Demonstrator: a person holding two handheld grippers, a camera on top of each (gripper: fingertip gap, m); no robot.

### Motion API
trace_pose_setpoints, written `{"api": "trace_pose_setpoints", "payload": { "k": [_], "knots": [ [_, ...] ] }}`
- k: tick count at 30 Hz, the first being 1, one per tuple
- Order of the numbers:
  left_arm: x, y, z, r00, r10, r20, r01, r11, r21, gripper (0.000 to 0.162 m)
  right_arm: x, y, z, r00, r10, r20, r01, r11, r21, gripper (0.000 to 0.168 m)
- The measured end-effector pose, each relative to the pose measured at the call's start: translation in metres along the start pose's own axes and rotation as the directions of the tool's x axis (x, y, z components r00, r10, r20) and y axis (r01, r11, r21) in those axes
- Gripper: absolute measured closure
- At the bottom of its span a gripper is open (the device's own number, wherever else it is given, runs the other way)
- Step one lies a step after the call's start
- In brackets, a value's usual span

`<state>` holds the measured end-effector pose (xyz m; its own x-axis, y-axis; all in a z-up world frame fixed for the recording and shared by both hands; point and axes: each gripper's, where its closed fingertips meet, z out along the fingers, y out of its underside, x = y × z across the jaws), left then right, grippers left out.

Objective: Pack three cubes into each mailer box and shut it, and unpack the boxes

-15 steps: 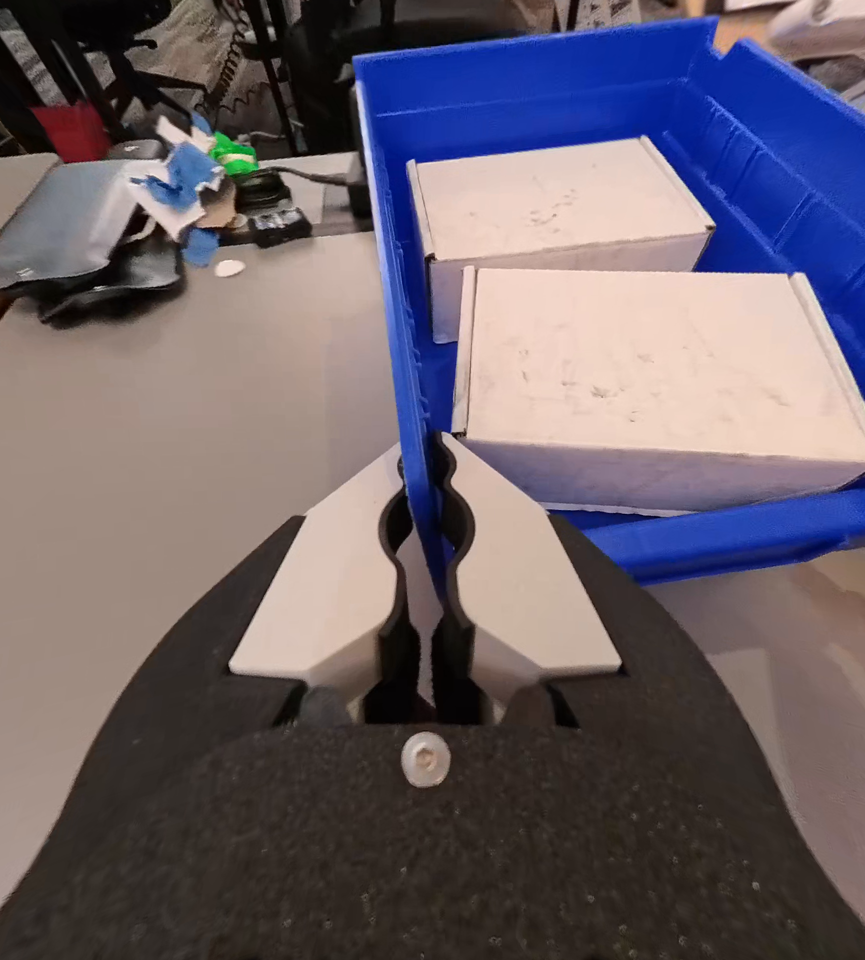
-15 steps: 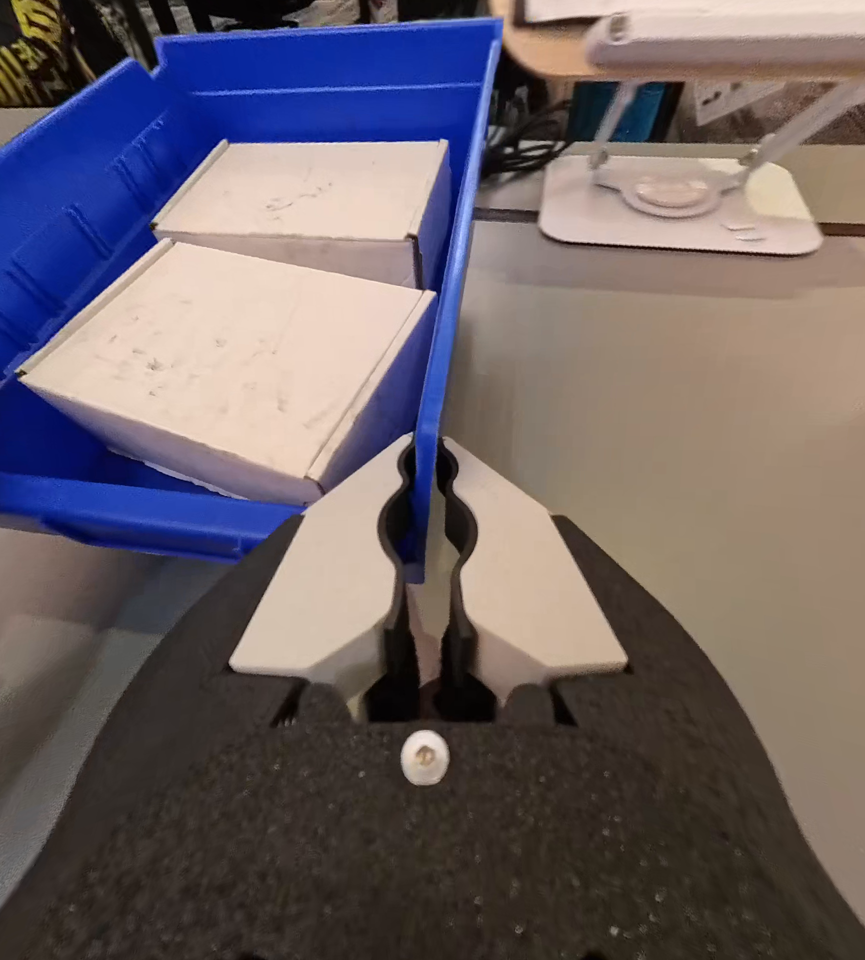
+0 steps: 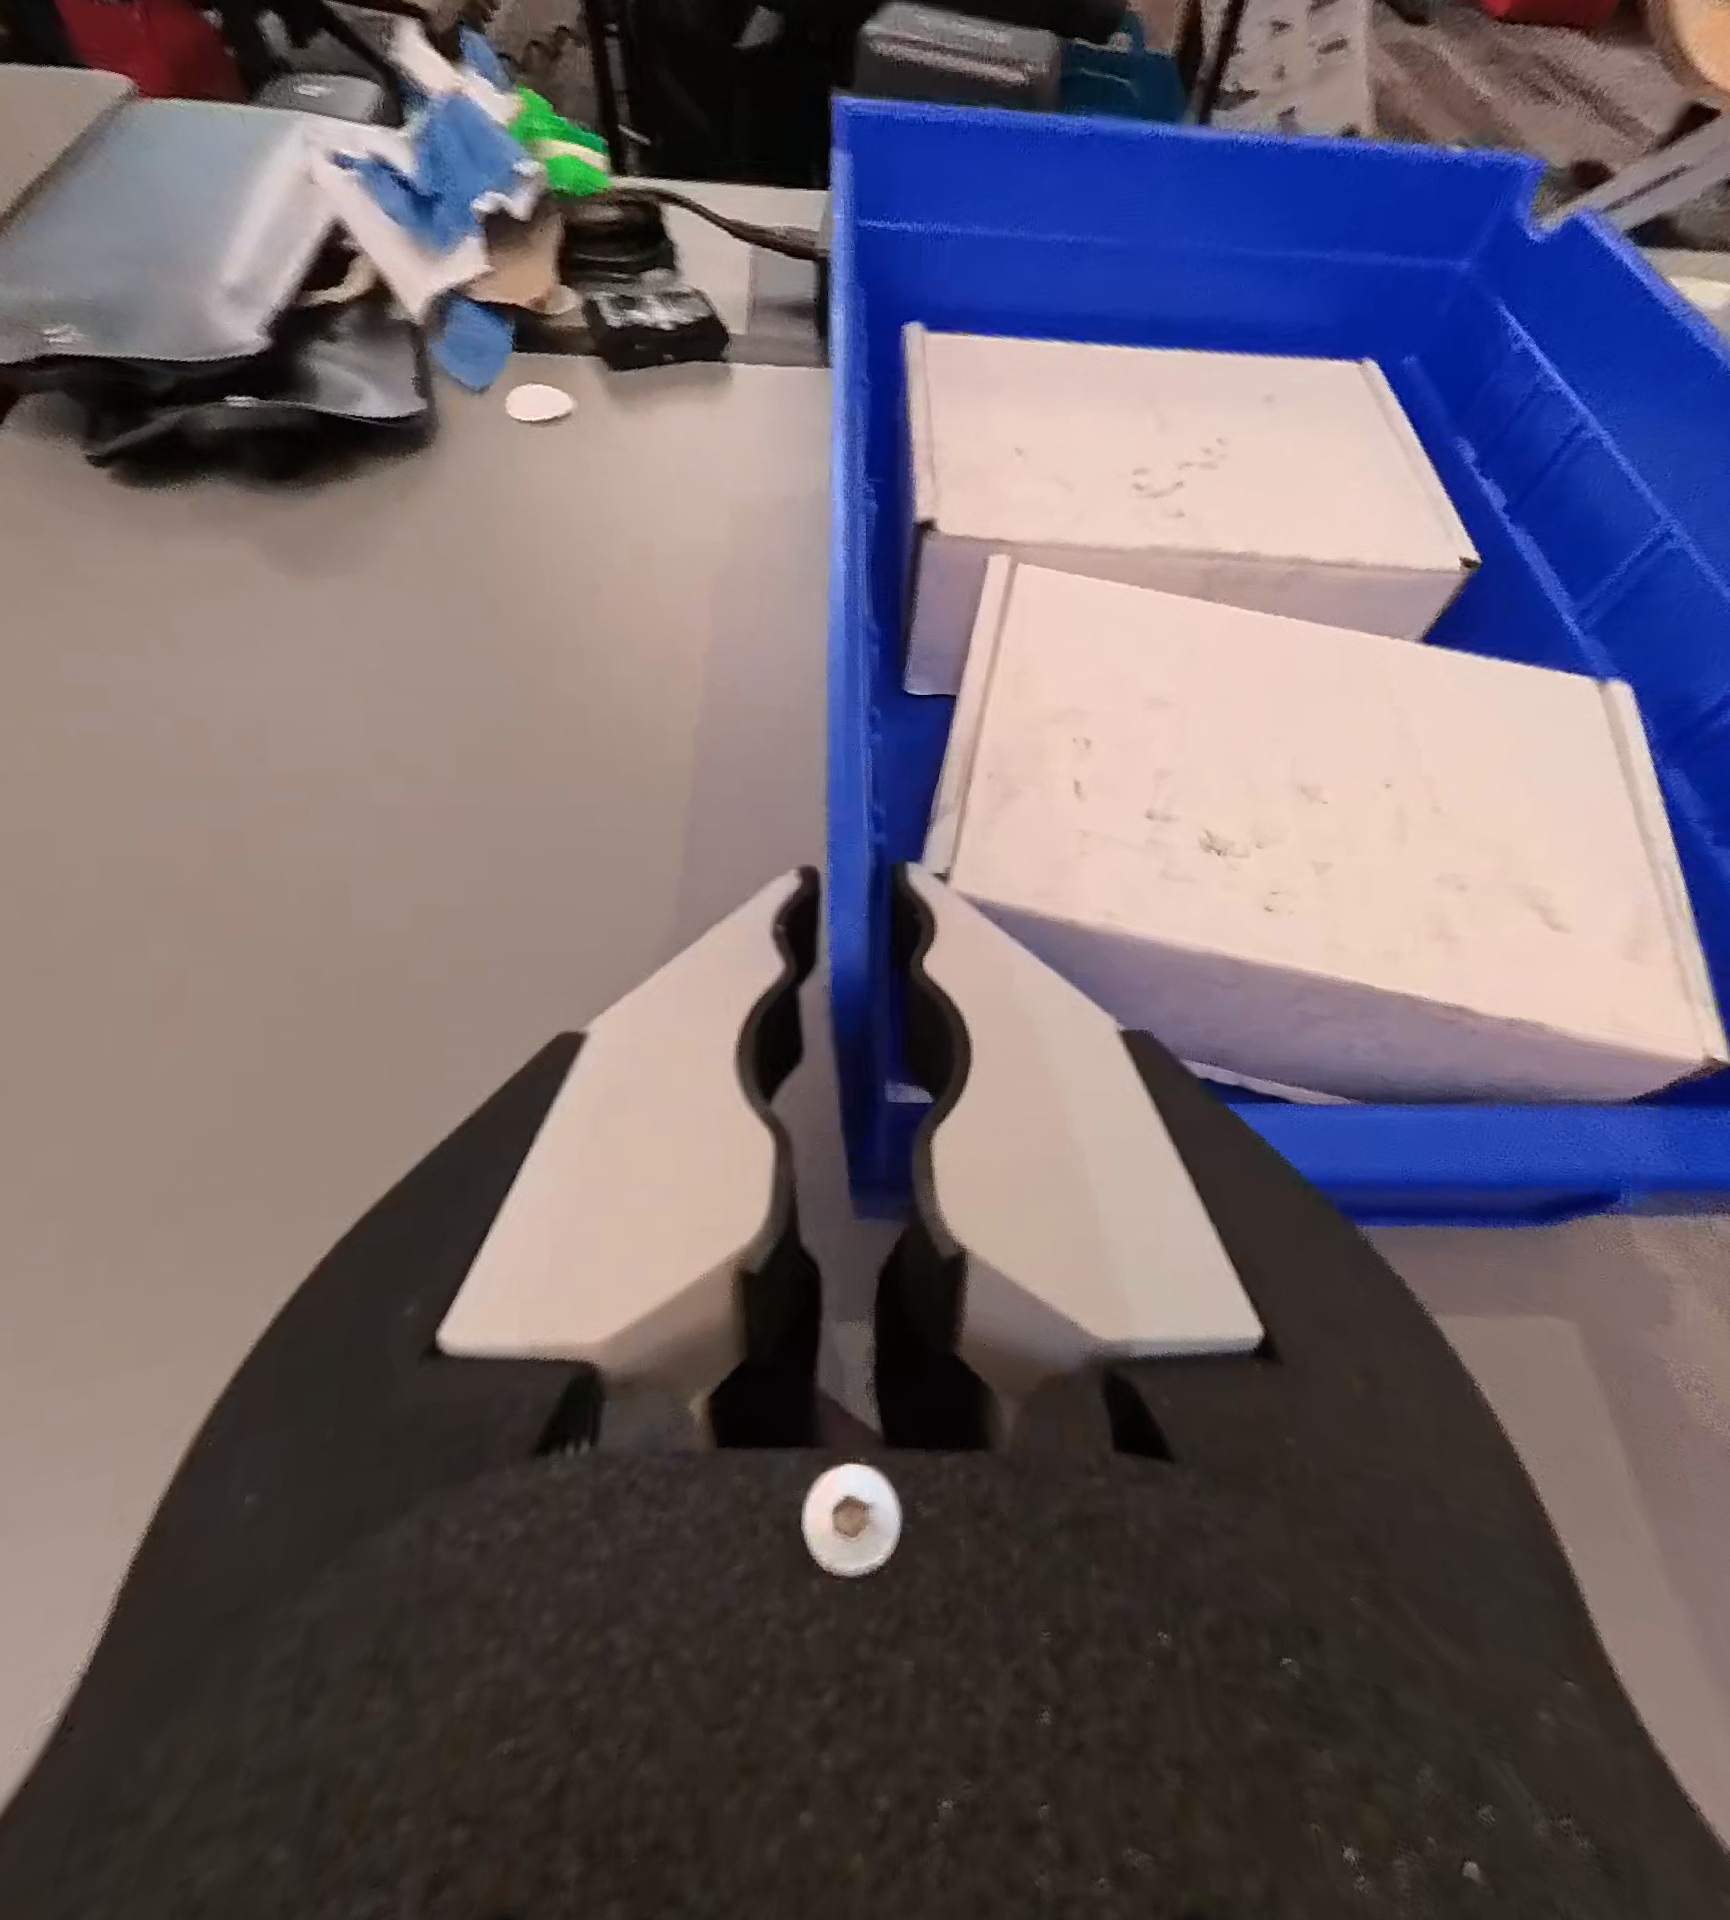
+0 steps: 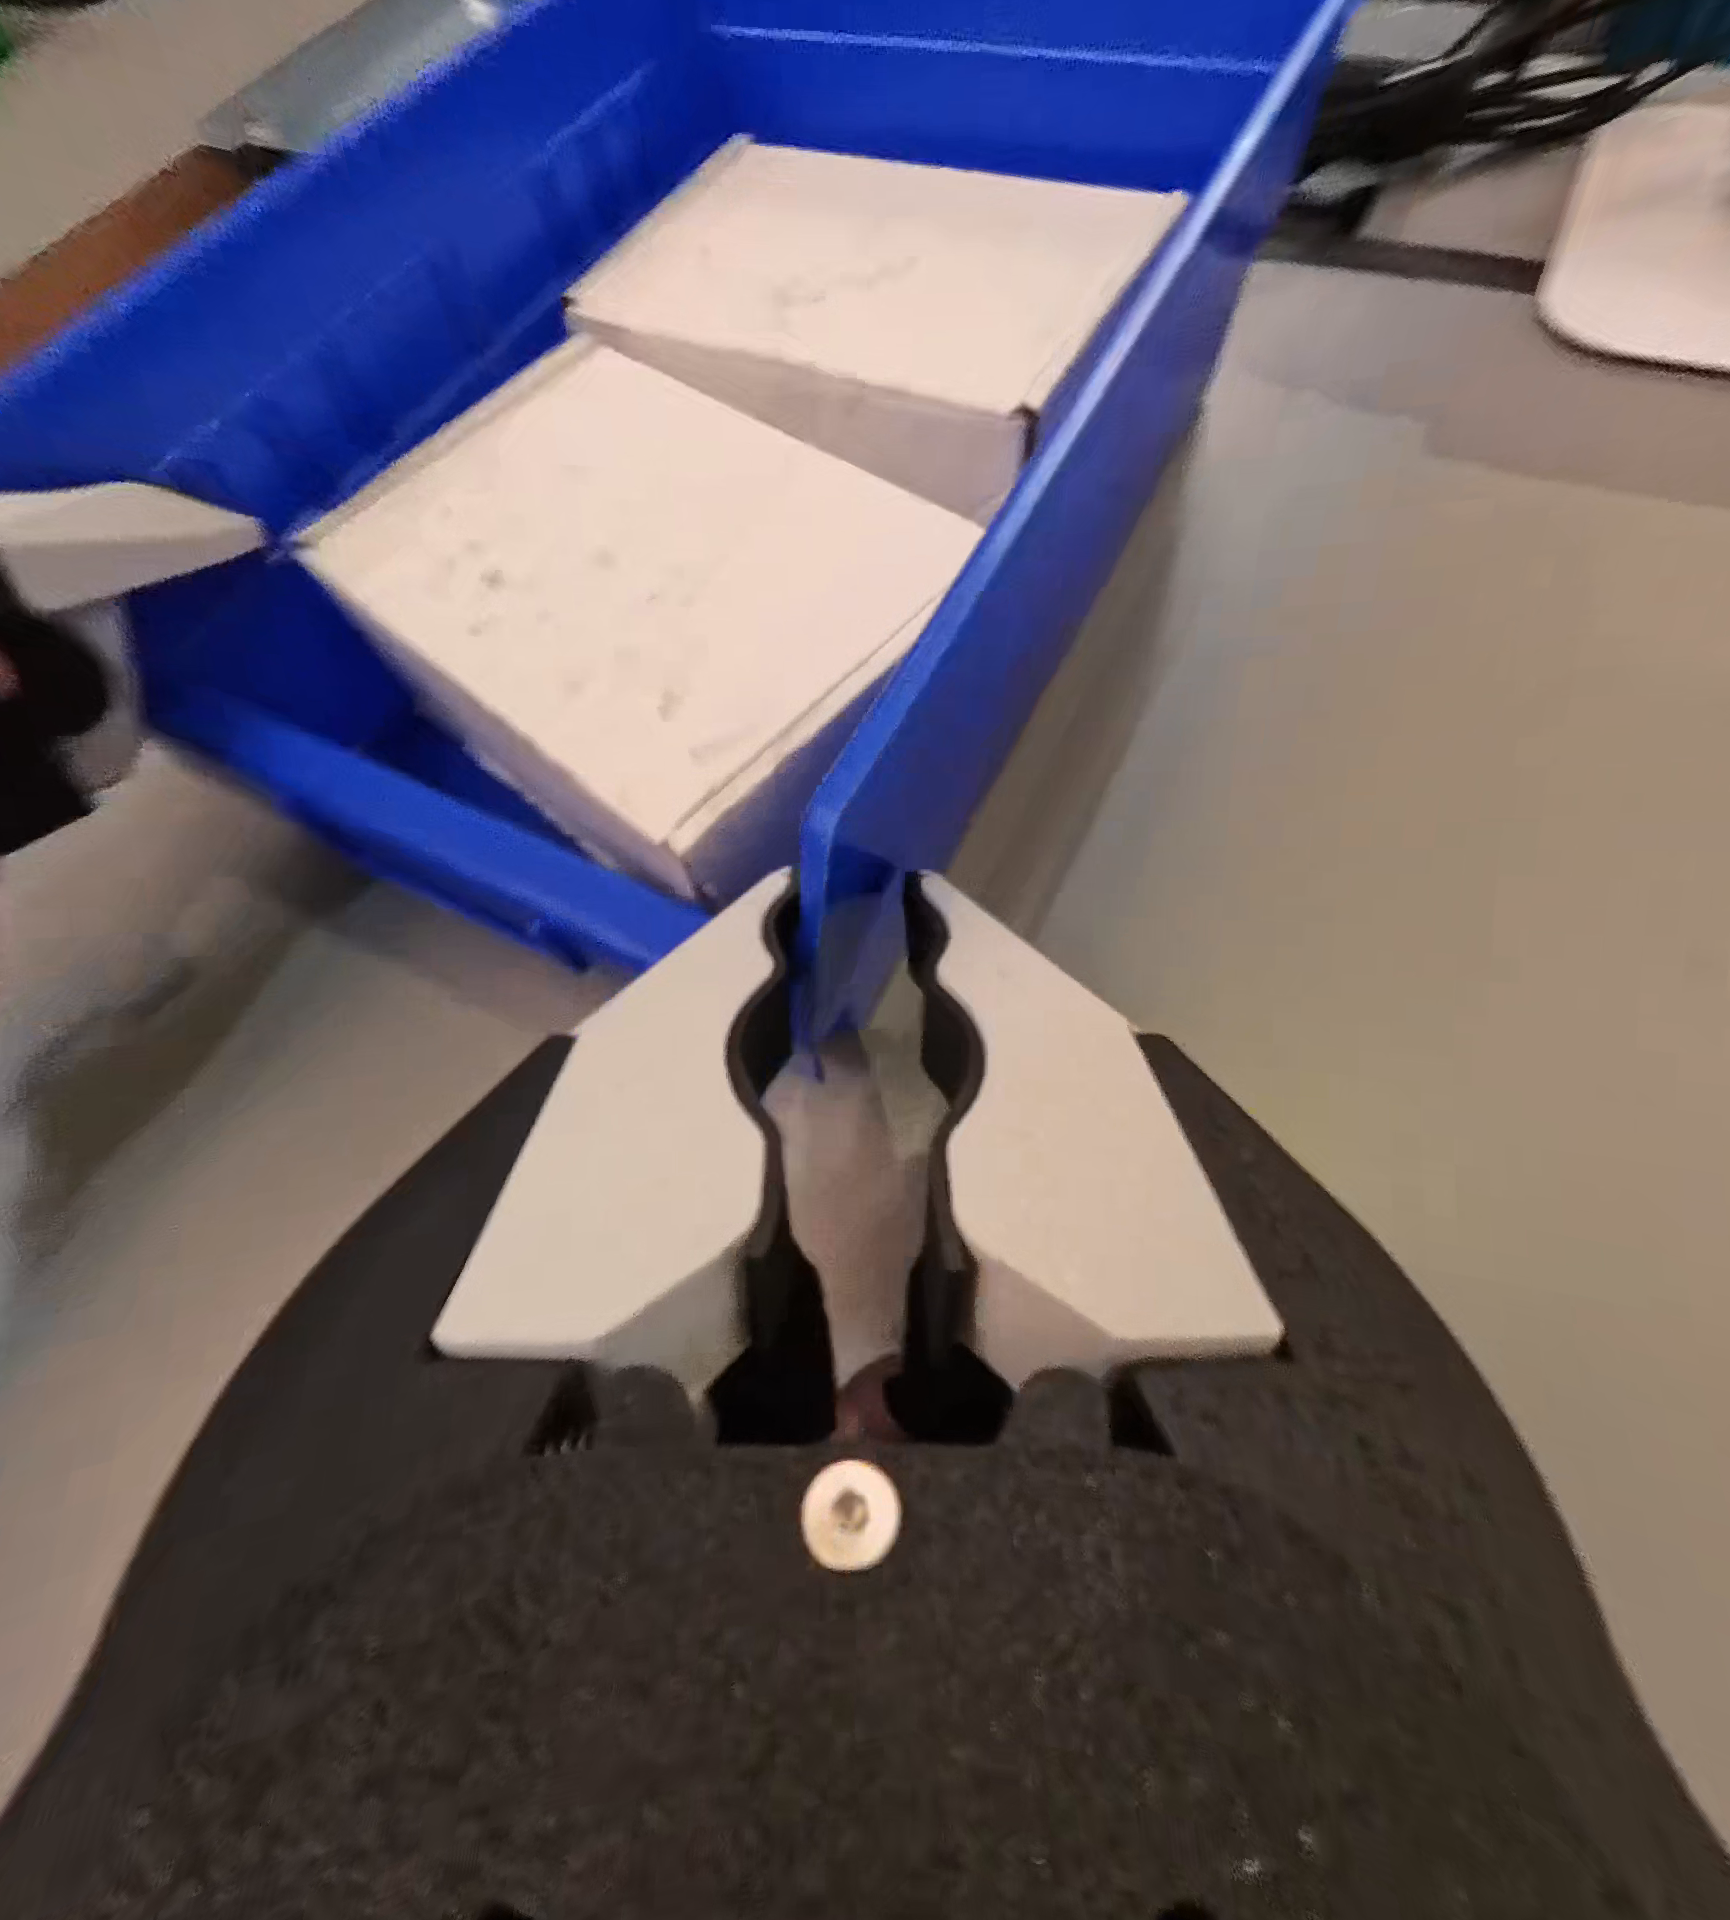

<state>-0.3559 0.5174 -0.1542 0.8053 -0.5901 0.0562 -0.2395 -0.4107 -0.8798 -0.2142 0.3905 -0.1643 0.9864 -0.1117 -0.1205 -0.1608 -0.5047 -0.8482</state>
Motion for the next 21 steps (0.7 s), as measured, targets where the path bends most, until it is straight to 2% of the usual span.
{"api": "trace_pose_setpoints", "payload": {
  "k": [2,4,7,11,14,17,19,21],
  "knots": [
    [-0.007,-0.008,-0.01,0.999,-0.022,0.045,0.022,1.0,0.016,0.137,-0.005,-0.005,-0.027,0.988,-0.004,0.156,0.004,1.0,0.002,0.144],
    [-0.01,-0.02,-0.028,0.996,-0.061,0.063,0.057,0.996,0.062,0.135,-0.006,-0.009,-0.063,0.952,-0.024,0.307,0.021,1.0,0.013,0.139],
    [0.002,-0.033,-0.056,0.993,-0.117,0.009,0.115,0.985,0.125,0.132,0.033,-0.006,-0.113,0.935,-0.086,0.343,0.074,0.996,0.05,0.136],
    [0.038,-0.033,-0.082,0.99,-0.131,-0.05,0.137,0.982,0.131,0.129,0.135,0.008,-0.168,0.977,-0.039,0.208,0.02,0.996,0.09,0.132],
    [0.074,-0.005,-0.099,0.987,-0.126,-0.104,0.136,0.986,0.093,0.129,0.236,0.024,-0.211,0.999,0.033,0.012,-0.034,0.989,0.147,0.131],
    [0.098,0.03,-0.105,0.981,-0.14,-0.138,0.144,0.989,0.019,0.129,0.334,0.057,-0.254,0.959,0.204,-0.197,-0.17,0.97,0.177,0.125],
    [0.11,0.03,-0.104,0.976,-0.133,-0.173,0.136,0.991,0.006,0.127,0.369,0.077,-0.275,0.922,0.31,-0.234,-0.265,0.943,0.203,0.115],
    [0.112,0.025,-0.101,0.984,-0.077,-0.159,0.082,0.996,0.027,0.128,0.393,0.078,-0.289,0.894,0.346,-0.285,-0.29,0.931,0.223,0.112]
  ]
}}
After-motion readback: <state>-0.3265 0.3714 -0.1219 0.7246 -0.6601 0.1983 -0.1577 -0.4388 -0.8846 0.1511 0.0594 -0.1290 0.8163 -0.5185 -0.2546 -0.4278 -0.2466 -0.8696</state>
